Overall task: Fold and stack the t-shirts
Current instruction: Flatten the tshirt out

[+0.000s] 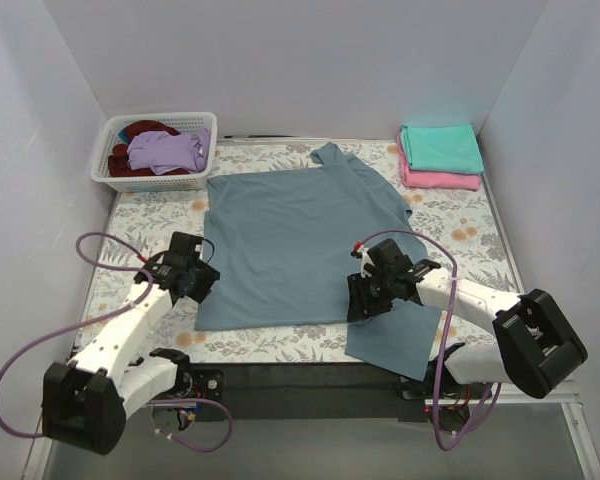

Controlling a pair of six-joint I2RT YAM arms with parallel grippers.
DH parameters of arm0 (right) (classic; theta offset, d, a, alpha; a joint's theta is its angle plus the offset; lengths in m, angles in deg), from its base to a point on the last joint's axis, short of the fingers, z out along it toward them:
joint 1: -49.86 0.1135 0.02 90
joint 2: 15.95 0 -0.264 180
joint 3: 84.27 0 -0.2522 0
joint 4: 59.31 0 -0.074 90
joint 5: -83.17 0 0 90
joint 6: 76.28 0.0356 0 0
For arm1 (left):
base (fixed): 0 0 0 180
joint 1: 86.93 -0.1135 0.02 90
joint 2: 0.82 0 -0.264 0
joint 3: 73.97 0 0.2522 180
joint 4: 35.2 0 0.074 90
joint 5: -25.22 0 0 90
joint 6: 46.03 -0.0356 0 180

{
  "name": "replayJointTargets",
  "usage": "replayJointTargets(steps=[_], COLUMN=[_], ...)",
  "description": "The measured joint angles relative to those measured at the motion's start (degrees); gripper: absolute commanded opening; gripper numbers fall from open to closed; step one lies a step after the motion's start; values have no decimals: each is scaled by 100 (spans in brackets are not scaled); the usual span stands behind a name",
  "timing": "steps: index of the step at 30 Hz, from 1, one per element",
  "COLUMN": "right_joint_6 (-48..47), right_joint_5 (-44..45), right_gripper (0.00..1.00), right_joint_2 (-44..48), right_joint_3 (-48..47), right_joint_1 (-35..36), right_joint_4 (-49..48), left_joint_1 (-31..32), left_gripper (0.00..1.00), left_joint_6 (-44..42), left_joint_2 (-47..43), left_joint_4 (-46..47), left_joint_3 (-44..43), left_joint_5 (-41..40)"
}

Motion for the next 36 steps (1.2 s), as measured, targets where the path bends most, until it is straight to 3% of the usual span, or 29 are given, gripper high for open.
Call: replayJointTargets(steps=[3,11,20,25,29,36], right_joint_6=[0,2,-13,-83,-138,-146], right_joint_5=[2,15,-11,9,83,291], right_gripper=[53,53,54,56,63,72], right_joint_2=[39,105,-378,-833,-791,151], right_joint_3=[28,92,-295,-723,-811,-811], right_joint_1=[0,0,4,4,4,4], right_joint_4=[-24,-87,-9,-35,-24,35], left_joint_1=[4,-125,-807,-975,-1014,-1021], left_gripper=[34,33,33,40,47,57], left_joint_6=[-116,-162,-455,-763,-927,-872], left_joint_2=[776,1596,2876,3475,3254,1578], left_joint_4=[326,723,1075,1207,981,160], left_joint_3=[243,411,-535,-1156,-1213,-651], left_joint_5=[332,363,562,501,378,42])
